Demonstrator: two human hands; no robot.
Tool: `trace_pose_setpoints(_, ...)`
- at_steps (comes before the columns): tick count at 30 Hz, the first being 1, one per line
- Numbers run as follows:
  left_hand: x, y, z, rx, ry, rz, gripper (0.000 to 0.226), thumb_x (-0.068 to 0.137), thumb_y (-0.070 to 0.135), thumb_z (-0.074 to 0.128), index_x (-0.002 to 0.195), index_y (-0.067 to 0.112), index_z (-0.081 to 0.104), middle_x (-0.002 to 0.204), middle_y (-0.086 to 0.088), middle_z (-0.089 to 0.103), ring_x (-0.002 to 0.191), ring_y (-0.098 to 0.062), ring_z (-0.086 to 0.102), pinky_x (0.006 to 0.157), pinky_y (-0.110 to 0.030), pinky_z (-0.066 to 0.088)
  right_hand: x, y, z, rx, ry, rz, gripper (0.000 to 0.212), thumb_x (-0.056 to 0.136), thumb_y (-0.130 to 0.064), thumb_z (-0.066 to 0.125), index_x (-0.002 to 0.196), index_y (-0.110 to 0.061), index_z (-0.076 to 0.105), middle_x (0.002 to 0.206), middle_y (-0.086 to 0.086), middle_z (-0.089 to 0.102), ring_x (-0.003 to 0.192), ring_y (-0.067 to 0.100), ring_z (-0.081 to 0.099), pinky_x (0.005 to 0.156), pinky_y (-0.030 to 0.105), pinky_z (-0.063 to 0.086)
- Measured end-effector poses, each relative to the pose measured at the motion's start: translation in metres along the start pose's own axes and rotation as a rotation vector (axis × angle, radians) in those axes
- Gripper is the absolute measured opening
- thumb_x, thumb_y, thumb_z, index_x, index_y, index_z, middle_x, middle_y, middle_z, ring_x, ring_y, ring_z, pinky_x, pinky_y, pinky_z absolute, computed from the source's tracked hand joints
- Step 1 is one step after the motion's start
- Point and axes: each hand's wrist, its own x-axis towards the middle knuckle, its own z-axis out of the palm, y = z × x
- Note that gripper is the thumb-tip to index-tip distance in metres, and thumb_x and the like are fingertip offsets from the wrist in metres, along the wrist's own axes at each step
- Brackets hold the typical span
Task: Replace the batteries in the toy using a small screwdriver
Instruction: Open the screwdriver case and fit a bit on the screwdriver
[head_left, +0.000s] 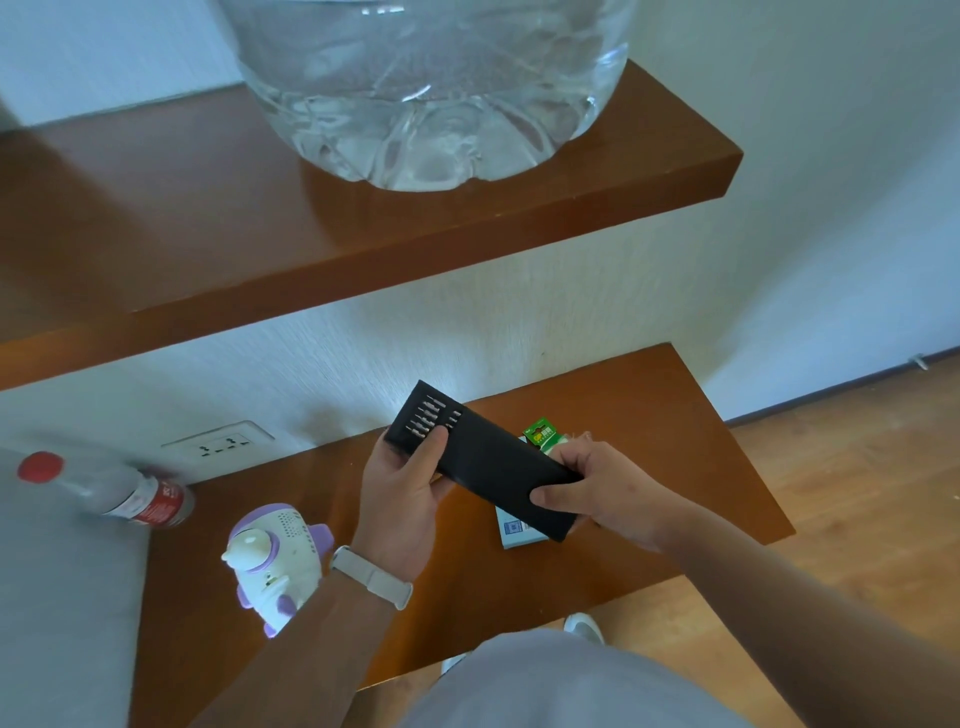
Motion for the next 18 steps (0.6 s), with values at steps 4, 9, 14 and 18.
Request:
trace_pose_setpoints(4, -0.003, -0.004, 0.008, 0.051, -0.011, -0.007, 0.034, 0.098, 0.021, 0.057, 0.131, 0.014, 0.054, 0.120, -0.012, 0.069, 0.115, -0.028, 0.067, 0.089, -0.044, 0.061, 0.002, 0.005, 0.008, 0.079, -0.019, 0.016, 0.018, 0.089, -0.018, 0.072, 0.105, -0.012, 0.065, 0.106, 0.007, 0.070, 0.099, 0.024, 0.071, 0.083, 0.040, 0.062)
trace_pose_setpoints(9, 0.003, 0.004, 0.011, 0.119, 0.002, 0.030, 0.031, 0.100, 0.026, 0.053, 0.129, 0.015, 0.053, 0.117, -0.009, 0.070, 0.113, -0.027, 0.068, 0.088, -0.049, 0.060, 0.007, 0.005, 0.013, 0.063, 0.013, -0.048, 0.016, 0.090, -0.023, 0.071, 0.102, -0.015, 0.065, 0.101, 0.005, 0.070, 0.097, 0.022, 0.071, 0.087, 0.042, 0.061)
trace_pose_setpoints(14, 0.006, 0.008, 0.005, 0.125, -0.005, 0.029, 0.027, 0.103, 0.022, 0.050, 0.128, 0.012, 0.055, 0.113, -0.008, 0.071, 0.113, -0.028, 0.068, 0.085, -0.046, 0.061, 0.010, 0.004, 0.015, -0.020, 0.031, -0.076, 0.015, 0.091, -0.028, 0.069, 0.102, -0.019, 0.064, 0.100, 0.003, 0.070, 0.097, 0.019, 0.070, 0.087, 0.040, 0.060)
trace_pose_setpoints(18, 0.001, 0.004, -0.004, 0.071, -0.014, 0.030, 0.035, 0.103, 0.021, 0.049, 0.135, 0.008, 0.050, 0.120, -0.013, 0.068, 0.116, -0.031, 0.066, 0.085, -0.044, 0.062, 0.010, 0.003, 0.015, -0.049, 0.003, -0.070, 0.017, 0.092, -0.029, 0.068, 0.103, -0.017, 0.064, 0.099, 0.004, 0.069, 0.097, 0.022, 0.069, 0.088, 0.043, 0.060)
